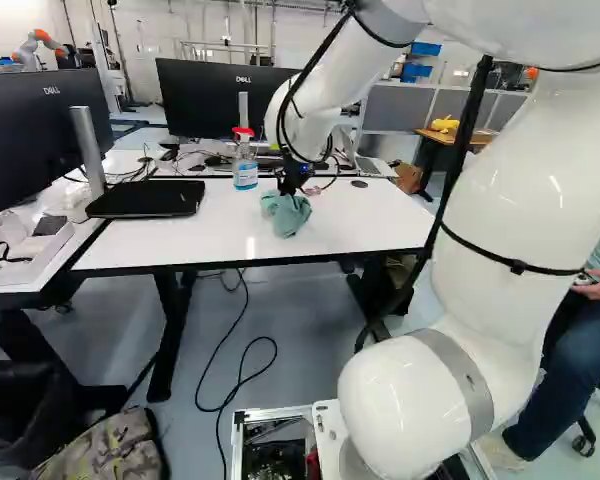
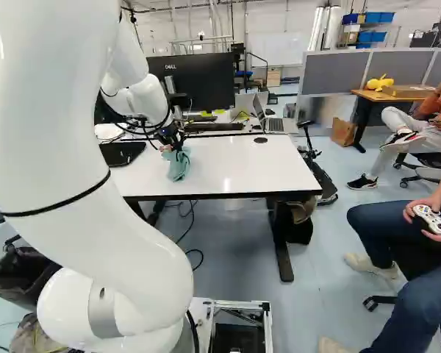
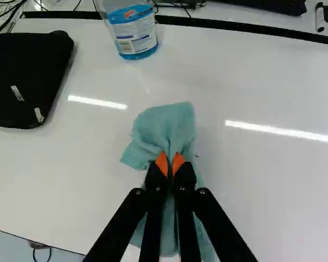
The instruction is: Clean the table with the green towel
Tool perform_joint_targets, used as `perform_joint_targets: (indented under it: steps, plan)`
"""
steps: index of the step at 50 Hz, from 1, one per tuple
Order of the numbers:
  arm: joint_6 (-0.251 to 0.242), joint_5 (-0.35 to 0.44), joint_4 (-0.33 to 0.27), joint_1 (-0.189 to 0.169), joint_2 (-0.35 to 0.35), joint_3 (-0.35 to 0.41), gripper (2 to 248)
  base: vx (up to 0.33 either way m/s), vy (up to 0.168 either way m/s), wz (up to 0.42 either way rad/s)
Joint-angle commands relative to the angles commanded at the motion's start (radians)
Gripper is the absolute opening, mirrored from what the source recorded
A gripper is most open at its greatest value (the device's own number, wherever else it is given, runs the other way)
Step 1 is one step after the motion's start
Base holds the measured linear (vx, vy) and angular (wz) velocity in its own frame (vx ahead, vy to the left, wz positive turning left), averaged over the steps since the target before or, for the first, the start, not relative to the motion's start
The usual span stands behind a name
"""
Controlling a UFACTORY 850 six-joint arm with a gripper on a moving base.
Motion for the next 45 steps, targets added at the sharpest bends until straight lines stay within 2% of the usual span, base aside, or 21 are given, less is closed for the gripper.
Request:
perform_joint_targets:
  steps: [21, 32, 45]
  plan:
    - [0.000, -0.023, 0.027, 0.069, -0.004, -0.005, 31, 0.000, 0.000, 0.000]
    - [0.000, -0.030, 0.039, 0.067, 0.019, 0.020, 31, 0.000, 0.000, 0.000]
    - [0.000, -0.002, 0.038, 0.031, 0.049, 0.052, 31, 0.000, 0.000, 0.000]
